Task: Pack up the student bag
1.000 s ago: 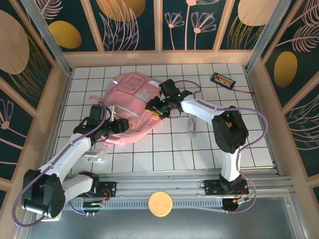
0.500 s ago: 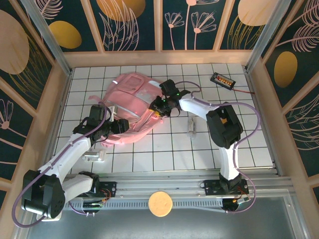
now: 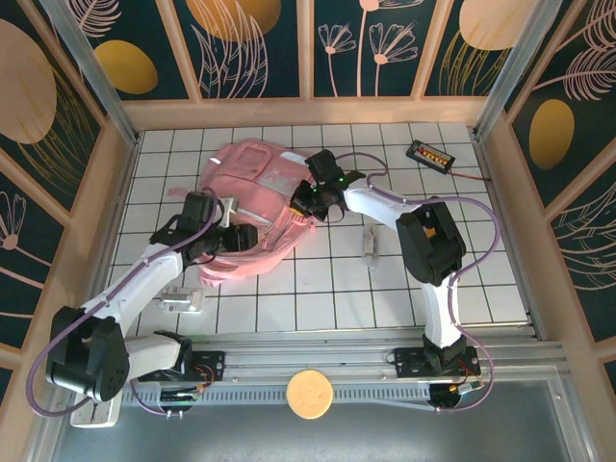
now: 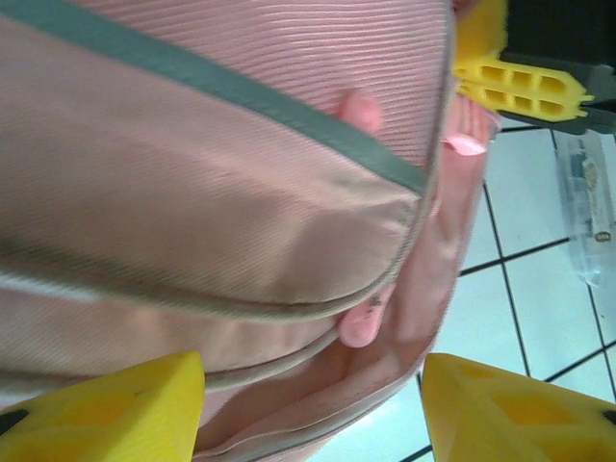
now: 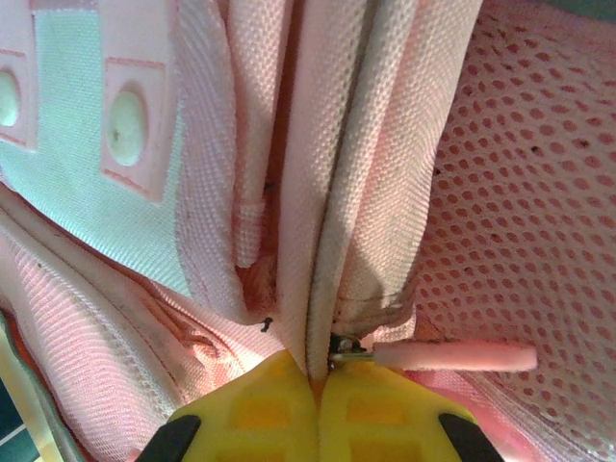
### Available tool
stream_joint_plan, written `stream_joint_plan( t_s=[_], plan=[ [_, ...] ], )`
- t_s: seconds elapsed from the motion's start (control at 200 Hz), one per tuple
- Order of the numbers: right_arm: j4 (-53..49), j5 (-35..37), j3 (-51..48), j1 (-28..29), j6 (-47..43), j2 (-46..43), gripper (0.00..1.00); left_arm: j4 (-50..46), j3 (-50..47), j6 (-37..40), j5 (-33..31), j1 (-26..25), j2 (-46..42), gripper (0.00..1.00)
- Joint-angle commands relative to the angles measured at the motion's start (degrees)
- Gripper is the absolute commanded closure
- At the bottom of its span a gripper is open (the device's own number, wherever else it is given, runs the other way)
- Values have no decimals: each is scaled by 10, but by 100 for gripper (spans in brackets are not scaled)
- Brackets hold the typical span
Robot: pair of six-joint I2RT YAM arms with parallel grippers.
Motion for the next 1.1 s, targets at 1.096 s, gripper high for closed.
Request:
stream_joint_plan(
  t_s=[1.096],
  plan=[
    [39, -6, 13, 29, 14, -33, 100, -45, 180, -43, -179, -168, 244, 63]
  ],
)
